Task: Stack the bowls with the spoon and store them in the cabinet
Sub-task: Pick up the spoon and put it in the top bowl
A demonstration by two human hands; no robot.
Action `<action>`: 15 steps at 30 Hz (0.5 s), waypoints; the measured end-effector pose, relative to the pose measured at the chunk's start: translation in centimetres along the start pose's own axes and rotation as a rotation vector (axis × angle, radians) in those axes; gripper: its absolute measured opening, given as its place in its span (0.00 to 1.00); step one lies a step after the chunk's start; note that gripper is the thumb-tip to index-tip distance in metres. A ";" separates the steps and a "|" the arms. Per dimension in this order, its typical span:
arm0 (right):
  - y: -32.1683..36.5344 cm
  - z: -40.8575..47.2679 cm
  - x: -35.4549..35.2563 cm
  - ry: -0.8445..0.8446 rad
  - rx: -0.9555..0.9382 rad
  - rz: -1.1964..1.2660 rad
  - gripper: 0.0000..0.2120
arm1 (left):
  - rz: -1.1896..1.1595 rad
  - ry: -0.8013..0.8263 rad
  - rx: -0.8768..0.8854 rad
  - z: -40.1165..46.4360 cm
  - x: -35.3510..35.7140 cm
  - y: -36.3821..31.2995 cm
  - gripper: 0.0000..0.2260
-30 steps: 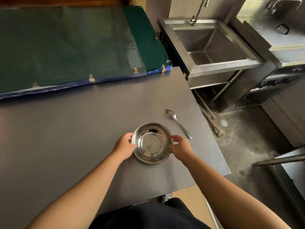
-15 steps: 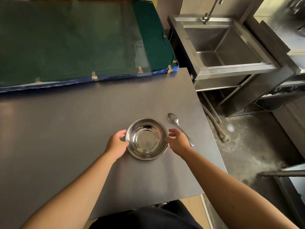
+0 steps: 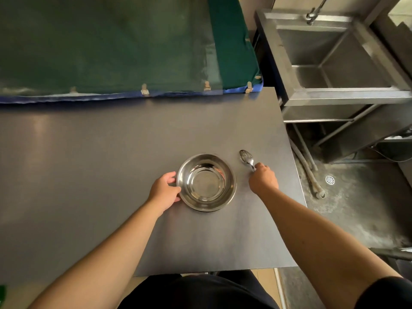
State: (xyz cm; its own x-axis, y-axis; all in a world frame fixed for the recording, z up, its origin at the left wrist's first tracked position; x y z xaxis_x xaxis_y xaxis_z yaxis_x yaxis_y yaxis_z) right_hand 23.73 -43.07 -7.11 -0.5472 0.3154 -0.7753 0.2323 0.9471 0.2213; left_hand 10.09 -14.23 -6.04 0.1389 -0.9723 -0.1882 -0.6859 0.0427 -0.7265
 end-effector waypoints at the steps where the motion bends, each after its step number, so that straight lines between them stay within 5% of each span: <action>1: -0.1 0.1 0.0 -0.006 0.004 -0.015 0.21 | -0.002 0.003 -0.002 -0.1 0.1 0.0 0.28; 15: -0.2 -0.9 0.9 0.103 0.059 -0.052 0.08 | 0.089 0.026 -0.012 -0.6 0.3 0.3 0.30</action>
State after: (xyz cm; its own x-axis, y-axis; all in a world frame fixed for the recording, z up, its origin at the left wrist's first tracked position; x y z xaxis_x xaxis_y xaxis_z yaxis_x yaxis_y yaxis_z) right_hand 22.46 -42.95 -7.33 -0.6389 0.2734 -0.7190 0.2465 0.9582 0.1453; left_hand 9.49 -14.61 -5.88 0.0585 -0.9705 -0.2341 -0.7035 0.1263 -0.6994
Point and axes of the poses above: each hand's wrist, its own z-axis towards the middle knuckle, its own x-axis out of the palm, y = z × x, the point moved 4 cm from there along z, towards the middle knuckle, and after that the axes turned 10 degrees about y, right-handed, at the moved point
